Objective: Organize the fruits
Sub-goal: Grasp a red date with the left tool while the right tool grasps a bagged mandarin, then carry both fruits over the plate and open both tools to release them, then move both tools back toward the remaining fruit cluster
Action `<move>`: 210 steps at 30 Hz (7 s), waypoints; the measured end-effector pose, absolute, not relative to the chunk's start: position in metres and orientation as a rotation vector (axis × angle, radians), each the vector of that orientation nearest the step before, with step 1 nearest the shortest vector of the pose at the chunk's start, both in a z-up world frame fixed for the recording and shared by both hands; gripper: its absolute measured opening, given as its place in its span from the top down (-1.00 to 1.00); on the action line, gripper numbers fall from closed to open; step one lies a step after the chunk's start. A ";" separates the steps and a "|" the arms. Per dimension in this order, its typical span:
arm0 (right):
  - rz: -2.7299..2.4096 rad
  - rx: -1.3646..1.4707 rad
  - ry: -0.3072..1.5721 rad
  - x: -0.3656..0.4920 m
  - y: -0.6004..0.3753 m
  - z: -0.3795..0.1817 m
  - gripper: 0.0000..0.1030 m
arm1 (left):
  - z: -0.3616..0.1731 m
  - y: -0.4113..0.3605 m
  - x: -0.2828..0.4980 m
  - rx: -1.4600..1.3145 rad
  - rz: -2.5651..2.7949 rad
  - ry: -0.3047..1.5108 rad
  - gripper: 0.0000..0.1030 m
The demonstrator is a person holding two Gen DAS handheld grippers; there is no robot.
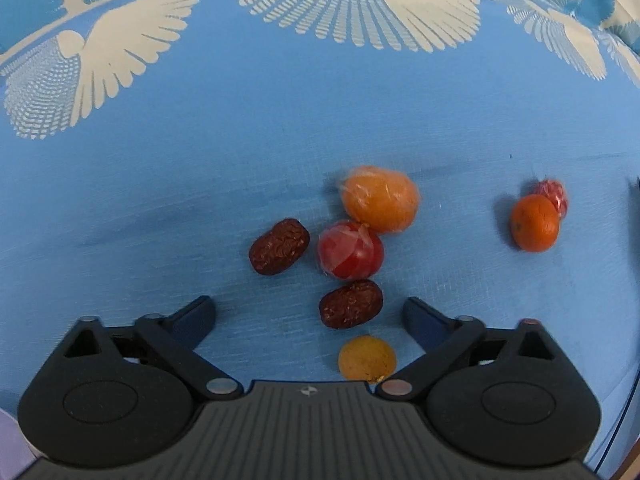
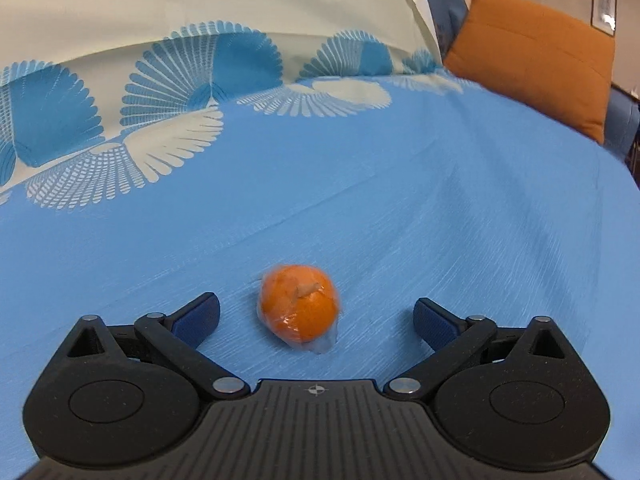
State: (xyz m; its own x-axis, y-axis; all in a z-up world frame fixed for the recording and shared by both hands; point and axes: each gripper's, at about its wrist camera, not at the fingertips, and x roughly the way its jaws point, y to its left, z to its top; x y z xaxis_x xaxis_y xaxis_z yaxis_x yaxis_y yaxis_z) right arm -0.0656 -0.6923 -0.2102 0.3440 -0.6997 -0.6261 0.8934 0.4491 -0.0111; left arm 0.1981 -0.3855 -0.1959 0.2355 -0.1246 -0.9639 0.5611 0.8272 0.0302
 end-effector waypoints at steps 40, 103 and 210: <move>-0.230 0.352 0.611 -0.151 -0.214 -0.012 0.23 | -0.020 -0.082 0.015 0.271 -0.449 1.151 0.43; -0.056 0.003 0.636 -0.145 -0.099 0.019 0.23 | -0.007 0.054 -0.010 0.004 -0.321 1.063 0.45; 0.000 -0.013 0.674 -0.135 -0.084 0.006 -0.99 | -0.016 0.029 -0.042 0.282 -0.216 0.978 -0.99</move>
